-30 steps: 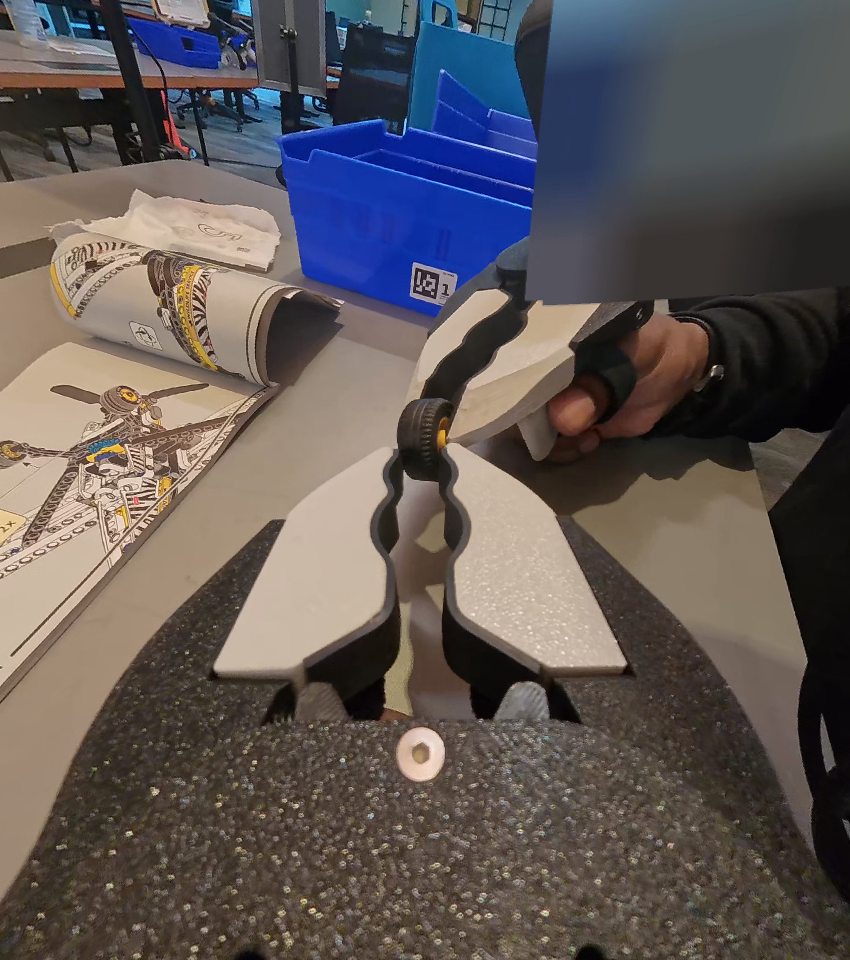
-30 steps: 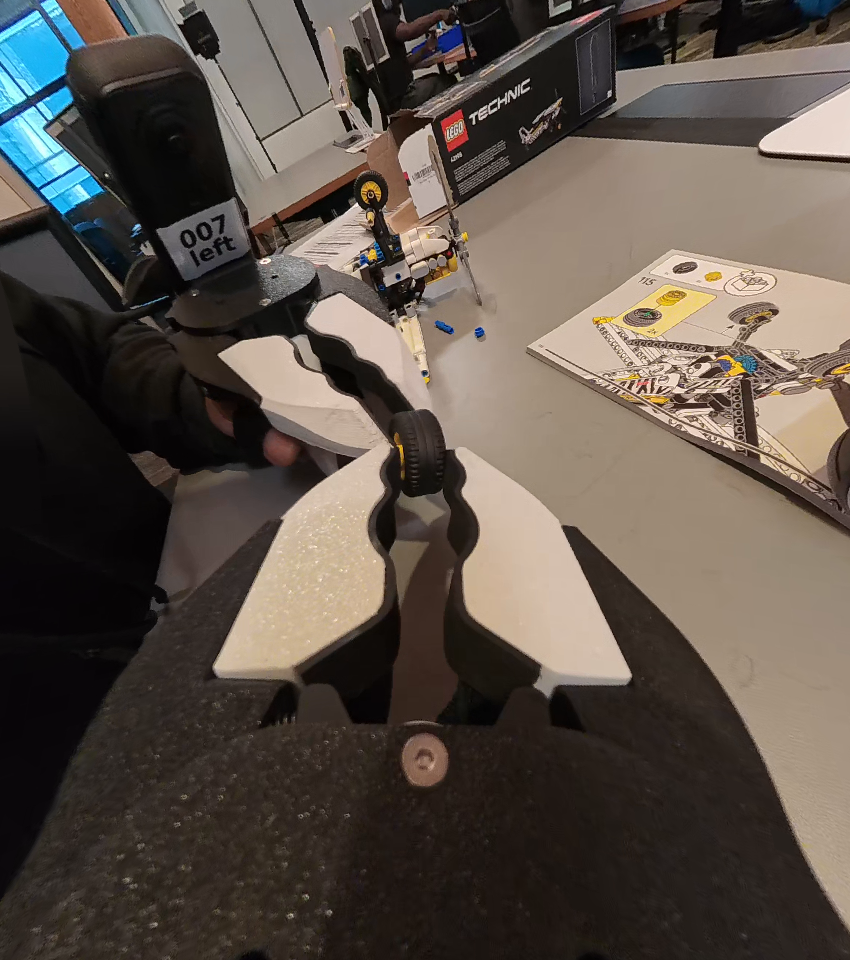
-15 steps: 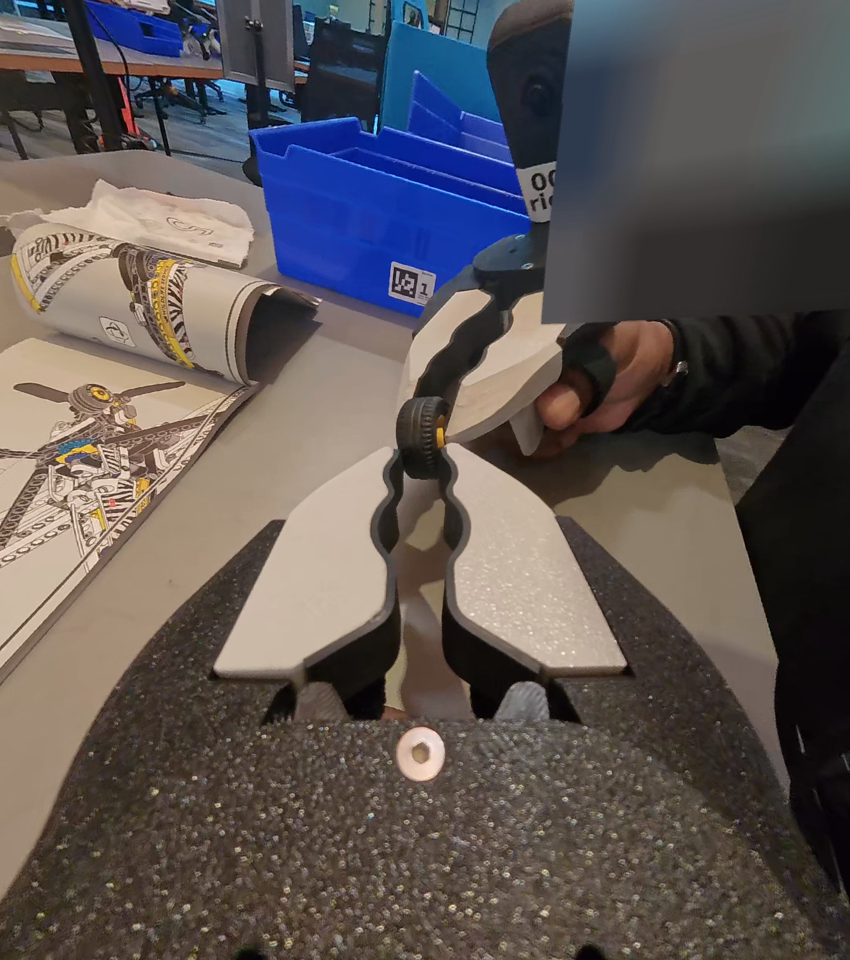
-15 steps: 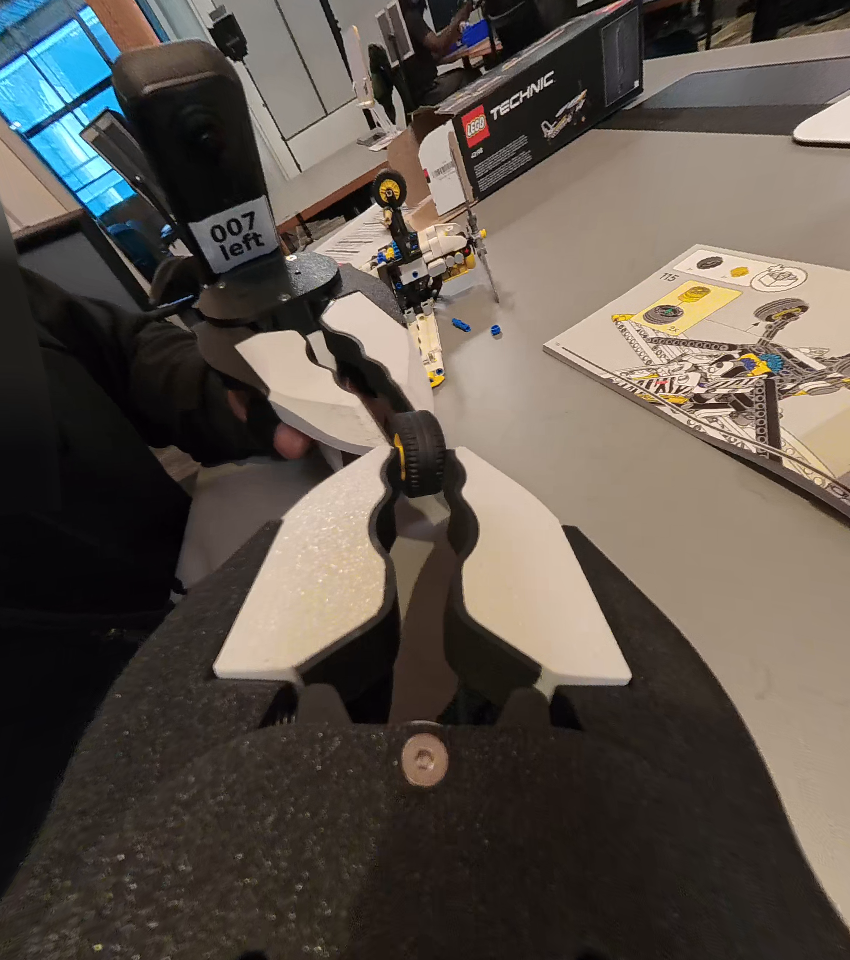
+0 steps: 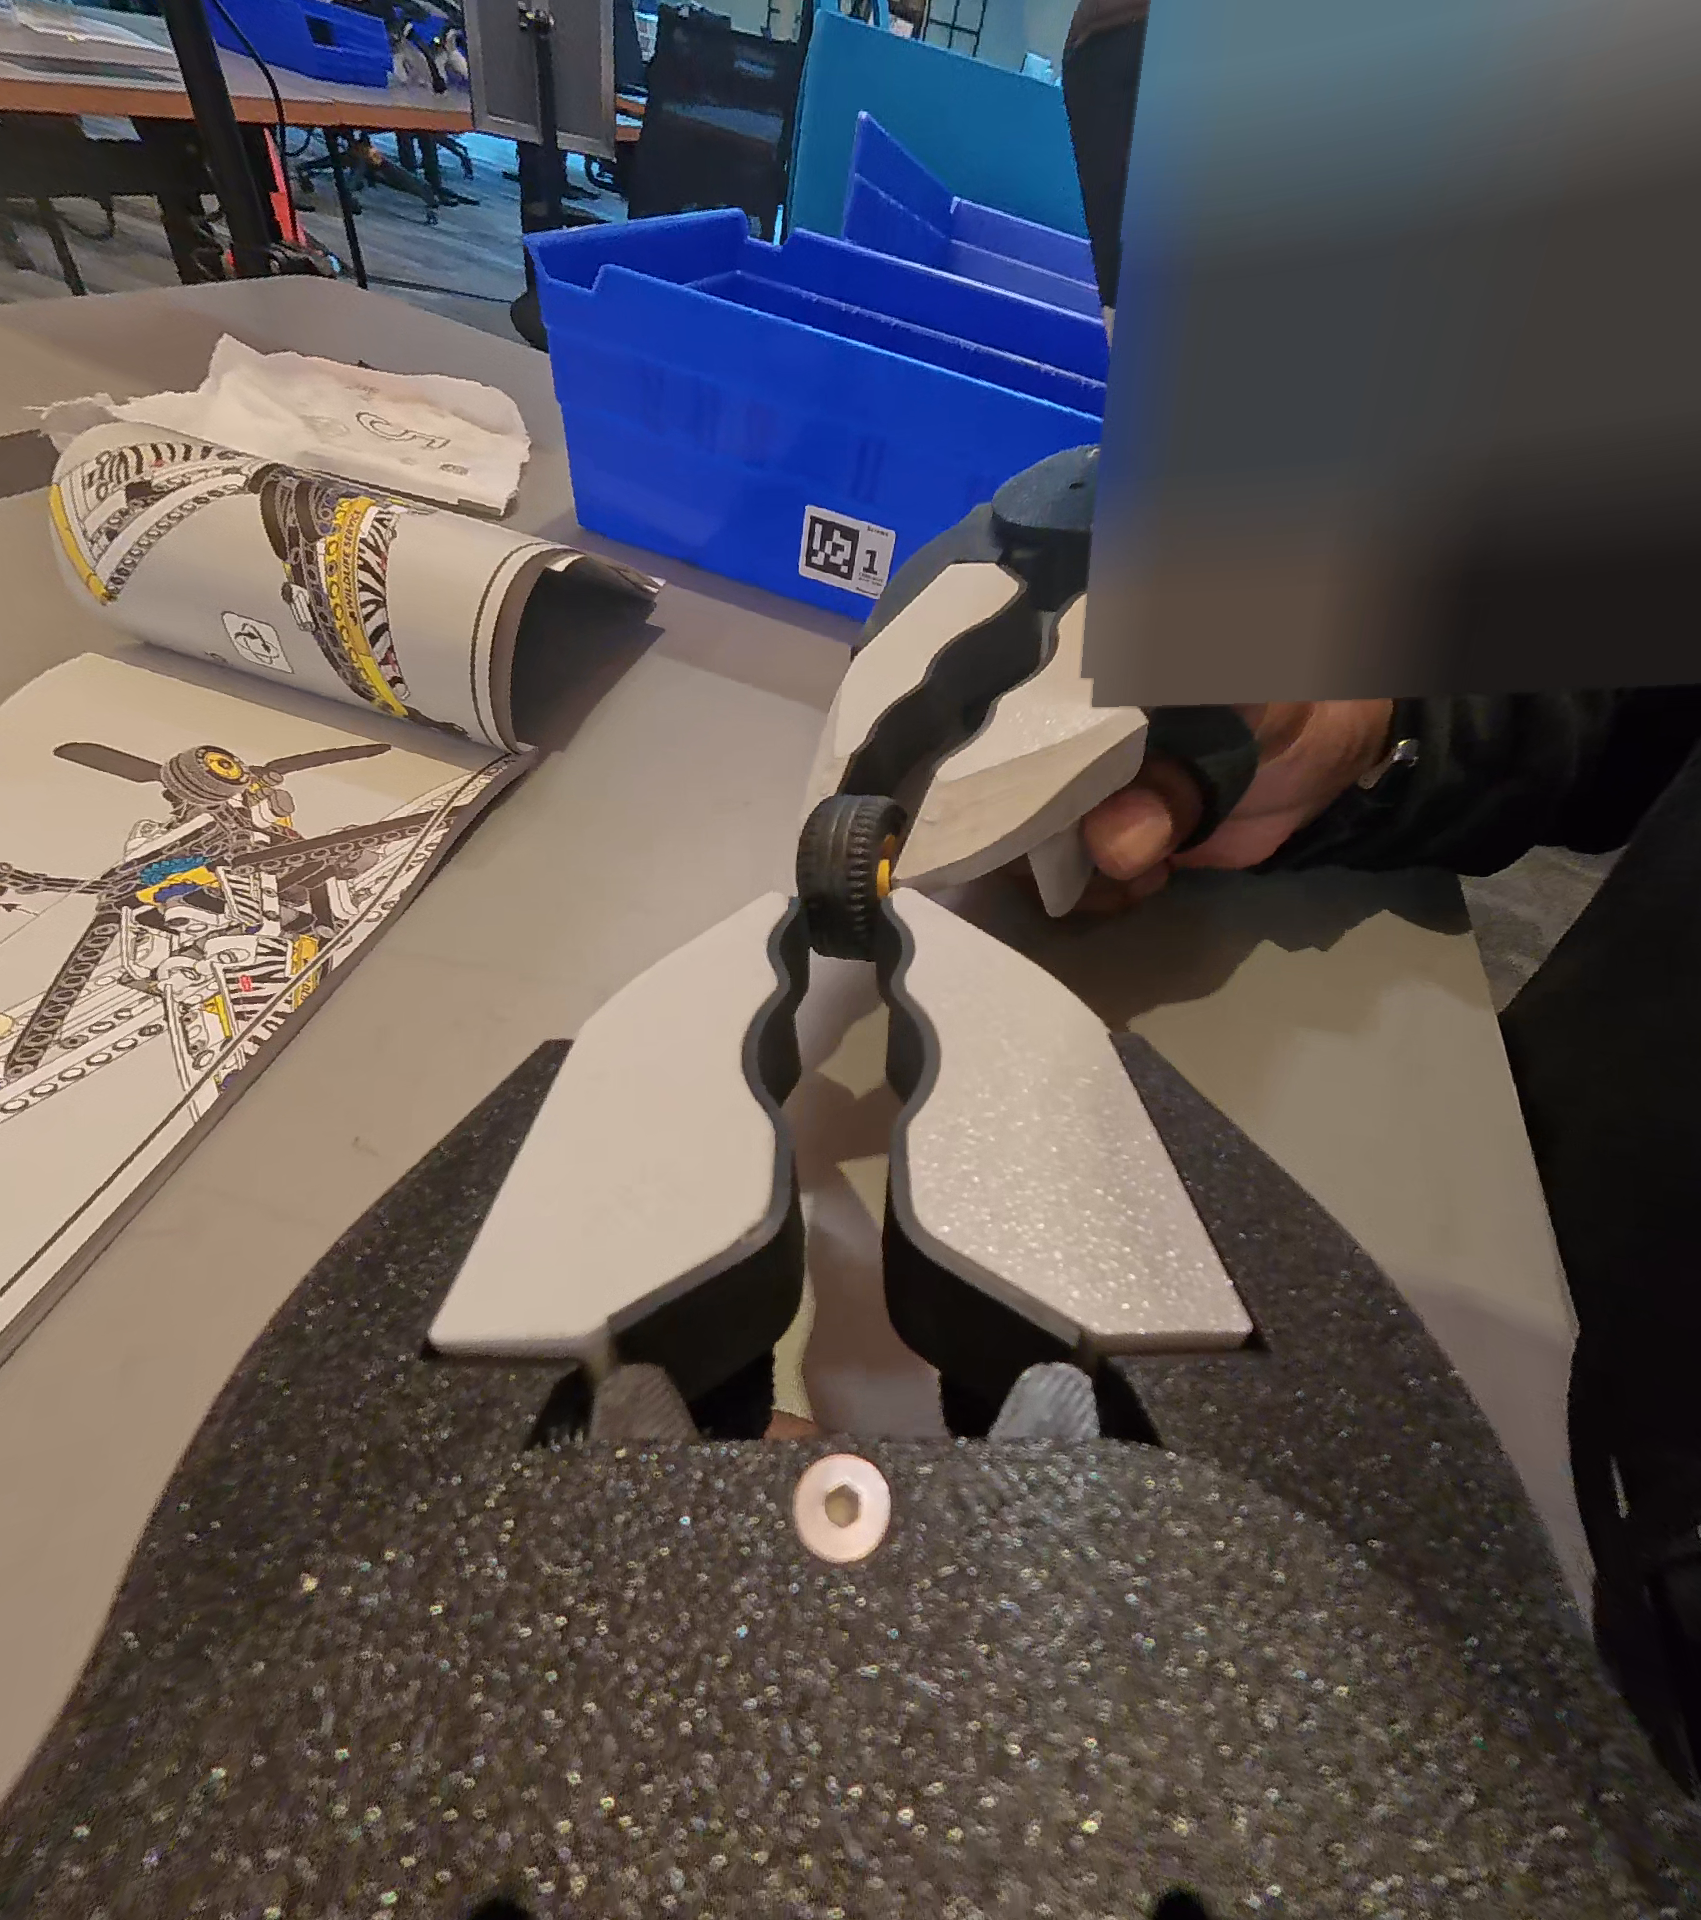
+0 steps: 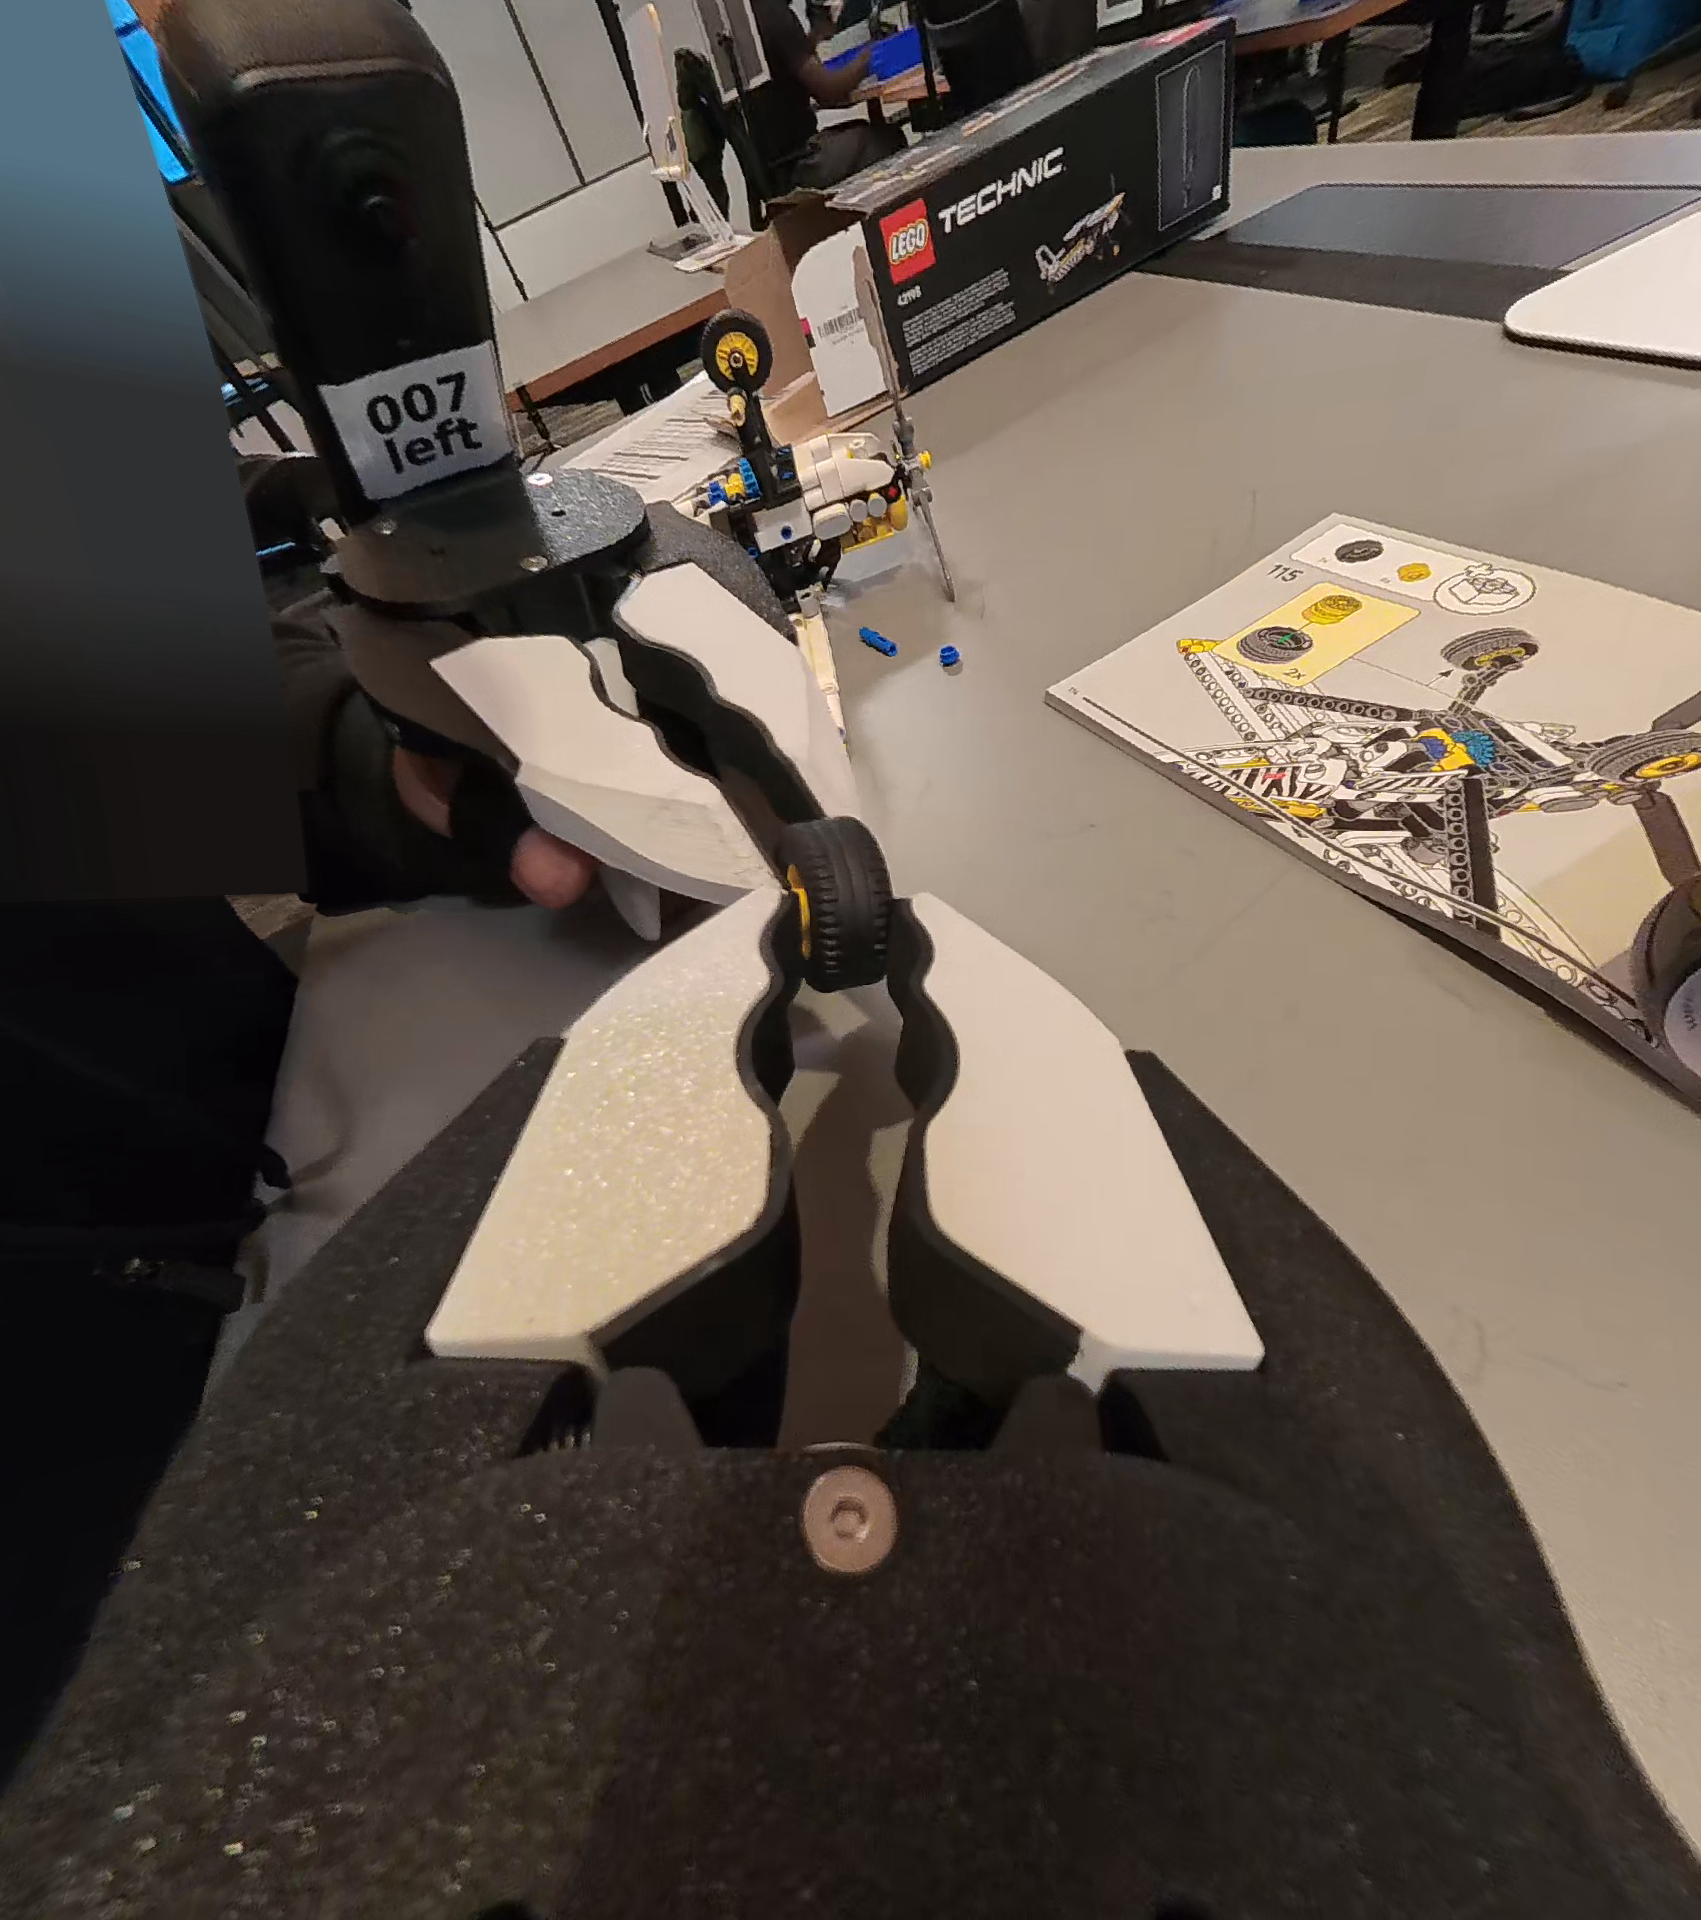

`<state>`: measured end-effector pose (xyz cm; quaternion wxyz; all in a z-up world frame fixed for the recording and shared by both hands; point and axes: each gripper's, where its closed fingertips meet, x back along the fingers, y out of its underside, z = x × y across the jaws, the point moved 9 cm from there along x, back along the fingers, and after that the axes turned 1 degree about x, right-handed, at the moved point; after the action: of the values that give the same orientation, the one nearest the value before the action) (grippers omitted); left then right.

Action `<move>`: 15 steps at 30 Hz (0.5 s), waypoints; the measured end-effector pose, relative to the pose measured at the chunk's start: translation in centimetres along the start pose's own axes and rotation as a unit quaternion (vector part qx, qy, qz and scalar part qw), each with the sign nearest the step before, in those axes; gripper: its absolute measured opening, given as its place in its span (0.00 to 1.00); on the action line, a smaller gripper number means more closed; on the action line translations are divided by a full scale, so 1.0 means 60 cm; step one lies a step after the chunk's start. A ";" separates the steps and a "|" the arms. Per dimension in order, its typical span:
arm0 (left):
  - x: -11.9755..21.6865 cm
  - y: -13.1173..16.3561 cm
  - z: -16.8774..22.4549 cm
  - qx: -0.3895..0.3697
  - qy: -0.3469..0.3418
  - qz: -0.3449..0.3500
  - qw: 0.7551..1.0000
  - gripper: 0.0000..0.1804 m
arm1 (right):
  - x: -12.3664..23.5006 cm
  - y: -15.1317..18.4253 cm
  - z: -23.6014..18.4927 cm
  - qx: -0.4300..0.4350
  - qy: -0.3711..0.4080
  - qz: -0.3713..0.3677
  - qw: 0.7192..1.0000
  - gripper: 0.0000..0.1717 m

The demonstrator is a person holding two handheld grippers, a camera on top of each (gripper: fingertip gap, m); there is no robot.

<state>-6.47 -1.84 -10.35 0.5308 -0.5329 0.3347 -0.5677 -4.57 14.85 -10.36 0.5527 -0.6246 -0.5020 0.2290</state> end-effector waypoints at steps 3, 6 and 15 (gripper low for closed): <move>-0.001 0.000 0.001 -0.007 -0.010 -0.003 1.000 0.07 | 0.000 0.001 -0.001 0.002 0.011 -0.002 1.000 0.10; -0.001 0.001 0.004 -0.020 -0.021 -0.004 1.000 0.07 | -0.001 0.002 -0.003 0.001 0.018 -0.004 1.000 0.10; -0.004 0.004 0.019 -0.103 -0.064 -0.011 0.993 0.06 | 0.001 0.004 0.007 -0.065 -0.020 -0.015 0.998 0.09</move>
<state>-5.36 -1.44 -10.40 0.4874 -0.6231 0.3511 -0.5009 -4.82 15.13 -10.71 0.5044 -0.6471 -0.5356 0.2001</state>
